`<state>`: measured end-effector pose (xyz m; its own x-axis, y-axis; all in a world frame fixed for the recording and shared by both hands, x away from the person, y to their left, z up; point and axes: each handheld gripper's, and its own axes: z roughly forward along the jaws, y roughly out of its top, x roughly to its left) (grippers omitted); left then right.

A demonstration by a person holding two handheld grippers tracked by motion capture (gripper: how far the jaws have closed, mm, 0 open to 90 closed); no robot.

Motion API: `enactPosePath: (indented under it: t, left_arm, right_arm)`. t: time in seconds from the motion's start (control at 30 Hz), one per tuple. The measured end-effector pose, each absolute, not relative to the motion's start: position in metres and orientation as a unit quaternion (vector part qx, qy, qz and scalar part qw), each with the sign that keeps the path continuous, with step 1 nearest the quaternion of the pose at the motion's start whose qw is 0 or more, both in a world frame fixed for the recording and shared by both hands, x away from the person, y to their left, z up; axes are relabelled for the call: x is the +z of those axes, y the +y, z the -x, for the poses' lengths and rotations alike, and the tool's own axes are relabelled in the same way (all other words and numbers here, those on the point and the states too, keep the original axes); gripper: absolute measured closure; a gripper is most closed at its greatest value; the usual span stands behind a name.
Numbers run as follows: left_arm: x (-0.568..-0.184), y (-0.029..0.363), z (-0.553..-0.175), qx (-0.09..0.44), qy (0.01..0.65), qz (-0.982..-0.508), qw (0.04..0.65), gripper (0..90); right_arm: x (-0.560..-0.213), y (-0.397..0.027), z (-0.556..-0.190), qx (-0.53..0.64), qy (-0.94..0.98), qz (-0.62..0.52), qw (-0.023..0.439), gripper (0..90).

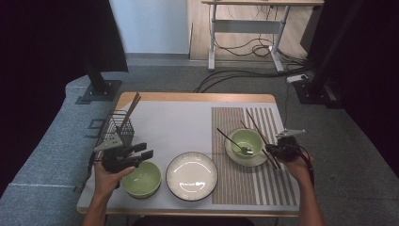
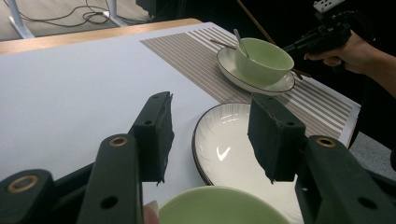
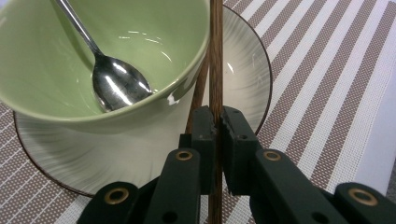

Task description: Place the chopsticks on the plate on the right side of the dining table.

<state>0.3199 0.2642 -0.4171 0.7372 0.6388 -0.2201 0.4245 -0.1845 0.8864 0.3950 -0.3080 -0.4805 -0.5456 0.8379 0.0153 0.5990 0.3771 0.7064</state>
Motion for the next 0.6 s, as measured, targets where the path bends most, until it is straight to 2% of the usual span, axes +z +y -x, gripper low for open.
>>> enactPosePath:
  t: [0.6]
  left_arm:
    - [-0.4181, 0.2646, -0.3203, 0.098, 0.349, -0.762, 0.536, 50.1]
  right_arm:
    - [-0.4872, -0.3067, -0.4031, 0.335, 0.807, -0.453, 0.175, 84.3]
